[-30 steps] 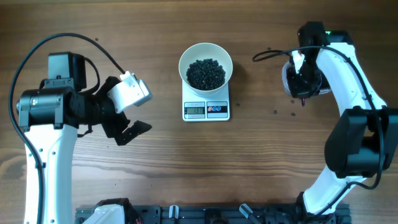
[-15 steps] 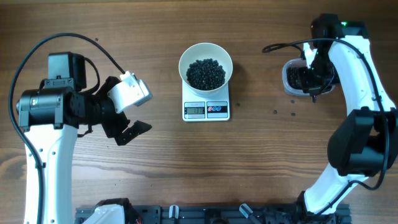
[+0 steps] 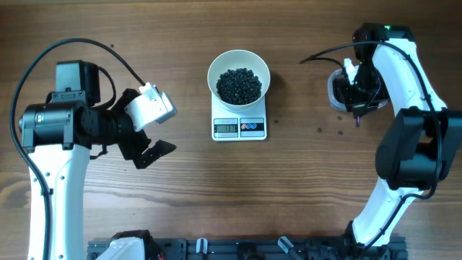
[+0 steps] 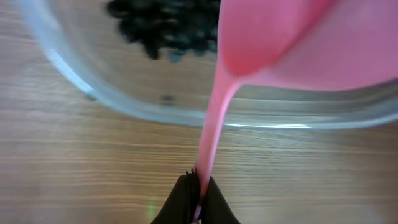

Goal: Scoop item into bowl and weigh 150g on scale
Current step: 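Dip the pink scoop into the black beans and scoop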

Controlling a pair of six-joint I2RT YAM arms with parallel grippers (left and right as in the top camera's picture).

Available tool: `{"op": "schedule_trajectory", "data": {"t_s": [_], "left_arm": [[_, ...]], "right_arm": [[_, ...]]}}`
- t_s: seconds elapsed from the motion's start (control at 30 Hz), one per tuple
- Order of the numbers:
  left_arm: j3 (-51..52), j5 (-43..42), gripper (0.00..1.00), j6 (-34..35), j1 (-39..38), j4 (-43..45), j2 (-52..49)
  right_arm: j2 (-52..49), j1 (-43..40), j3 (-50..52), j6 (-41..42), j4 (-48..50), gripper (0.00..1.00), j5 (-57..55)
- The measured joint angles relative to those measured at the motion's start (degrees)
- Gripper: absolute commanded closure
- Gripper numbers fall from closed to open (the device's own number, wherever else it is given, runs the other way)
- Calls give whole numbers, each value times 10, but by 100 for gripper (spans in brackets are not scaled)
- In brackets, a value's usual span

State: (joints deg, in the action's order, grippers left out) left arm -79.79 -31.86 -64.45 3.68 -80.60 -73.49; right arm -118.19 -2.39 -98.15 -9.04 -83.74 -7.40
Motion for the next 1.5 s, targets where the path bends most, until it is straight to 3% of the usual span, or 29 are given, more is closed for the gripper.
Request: {"op": "schedule_trajectory", "data": {"t_s": [0.47,1.5], "left_arm": [[0,0,0,0,0,0,0],[0,0,0,0,0,0,0]], "right_arm": [[-7,1,-144,19,-84,96,47],[-9,-8,-59,51,-86,96,38]]}}
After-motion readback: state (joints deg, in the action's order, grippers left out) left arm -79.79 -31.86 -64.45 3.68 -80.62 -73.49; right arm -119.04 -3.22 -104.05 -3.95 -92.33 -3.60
